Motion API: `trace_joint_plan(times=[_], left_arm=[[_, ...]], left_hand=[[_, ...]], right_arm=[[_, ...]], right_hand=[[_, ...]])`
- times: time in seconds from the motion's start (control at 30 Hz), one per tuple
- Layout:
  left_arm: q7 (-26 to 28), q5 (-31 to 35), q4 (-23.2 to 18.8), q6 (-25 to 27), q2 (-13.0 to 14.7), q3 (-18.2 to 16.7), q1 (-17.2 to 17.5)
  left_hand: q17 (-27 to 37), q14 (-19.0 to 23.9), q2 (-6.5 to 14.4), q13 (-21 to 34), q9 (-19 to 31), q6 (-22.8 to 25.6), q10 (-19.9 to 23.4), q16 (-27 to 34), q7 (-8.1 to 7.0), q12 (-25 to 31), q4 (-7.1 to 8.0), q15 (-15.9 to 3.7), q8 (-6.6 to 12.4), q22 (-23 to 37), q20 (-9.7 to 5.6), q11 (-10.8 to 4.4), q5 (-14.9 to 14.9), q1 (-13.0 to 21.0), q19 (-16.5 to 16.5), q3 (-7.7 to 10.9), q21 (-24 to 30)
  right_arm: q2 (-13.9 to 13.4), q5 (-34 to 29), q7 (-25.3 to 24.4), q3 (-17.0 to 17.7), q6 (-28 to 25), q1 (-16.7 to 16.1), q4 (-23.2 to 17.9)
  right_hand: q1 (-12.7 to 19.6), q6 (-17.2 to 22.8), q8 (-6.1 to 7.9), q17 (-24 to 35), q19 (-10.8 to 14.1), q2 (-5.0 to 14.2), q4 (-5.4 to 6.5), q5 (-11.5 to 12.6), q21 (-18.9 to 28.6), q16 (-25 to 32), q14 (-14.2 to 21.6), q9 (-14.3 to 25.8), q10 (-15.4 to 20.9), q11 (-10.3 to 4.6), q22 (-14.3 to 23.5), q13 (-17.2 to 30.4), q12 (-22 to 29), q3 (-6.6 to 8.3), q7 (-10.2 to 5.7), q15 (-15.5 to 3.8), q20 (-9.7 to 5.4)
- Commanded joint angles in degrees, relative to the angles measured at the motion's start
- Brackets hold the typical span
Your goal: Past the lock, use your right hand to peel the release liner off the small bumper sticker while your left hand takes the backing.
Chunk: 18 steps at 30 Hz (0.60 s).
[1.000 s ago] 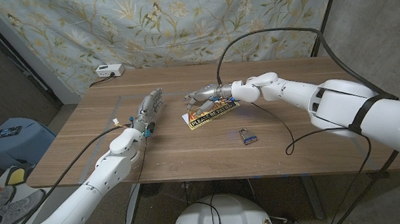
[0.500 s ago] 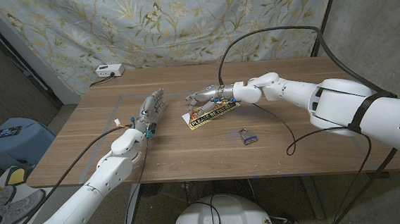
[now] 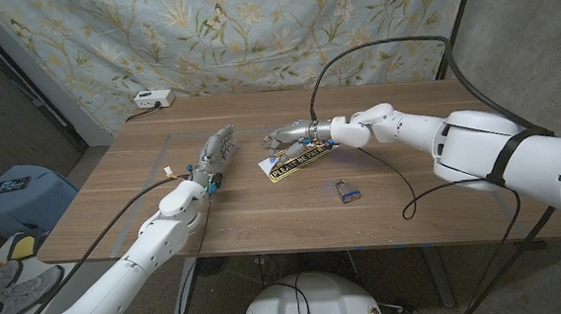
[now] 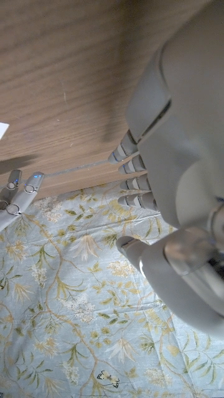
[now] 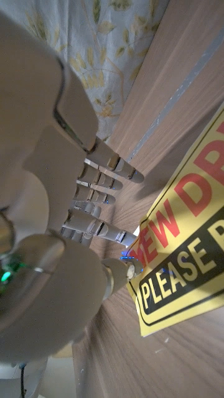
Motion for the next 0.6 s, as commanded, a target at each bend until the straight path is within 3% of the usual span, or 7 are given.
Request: trace_joint_plan(times=[0.03, 0.3, 0.6], left_arm=[[-0.5, 0.2, 0.4, 0.3, -0.4, 0.6, -0.7], [-1.4, 0.1, 1.3, 0.0, -0.8, 1.0, -1.3], [-1.6, 0.2, 1.3, -0.2, -0.8, 1.1, -1.5]], left_hand=[[0.2, 0.4, 0.0, 0.2, 0.2, 0.3, 0.4, 0.2, -0.09, 0.2, -0.07, 0.25, -0.05, 0.2, 0.27, 0.05, 0.4, -0.6, 0.6, 0.36, 0.0], [0.3, 0.6, -0.1, 0.2, 0.2, 0.4, 0.5, 0.2, -0.13, 0.2, -0.02, 0.38, -0.02, 0.2, 0.28, 0.11, 0.4, -0.7, 0.6, 0.44, 0.0], [0.3, 0.6, -0.1, 0.2, 0.2, 0.4, 0.5, 0.2, -0.14, 0.2, 0.02, 0.36, -0.04, 0.2, 0.33, 0.19, 0.4, -0.8, 0.7, 0.56, 0.0]], right_arm=[[0.8, 0.0, -4.6, -2.4, 0.4, 0.5, 2.3], [0.3, -0.3, -9.6, -3.2, 1.2, 0.3, 2.4], [-1.9, -0.9, -11.1, -2.6, 1.8, -0.2, -1.0]], right_hand=[[1.1, 1.7, 1.01, 0.2, 1.3, -0.09, 0.15, 0.3, 0.5, 0.5, 1.1, 0.5, 1.1, -0.18, 0.3, 0.2, 0.3, -0.28, 0.18, -1.31, -0.10], [4.1, 9.2, 4.64, 0.3, 3.8, -0.43, -0.32, 0.8, 0.8, 1.8, 4.6, 0.7, 6.2, -1.00, 0.3, 0.2, 1.1, -0.68, 0.25, -3.20, -0.48], [5.7, 12.3, 5.71, 0.3, 5.0, -0.64, -0.32, 0.9, 0.9, 2.4, 6.3, 0.2, 8.2, -2.07, 0.3, 0.2, 1.3, -0.90, 0.15, -4.06, -0.55]])
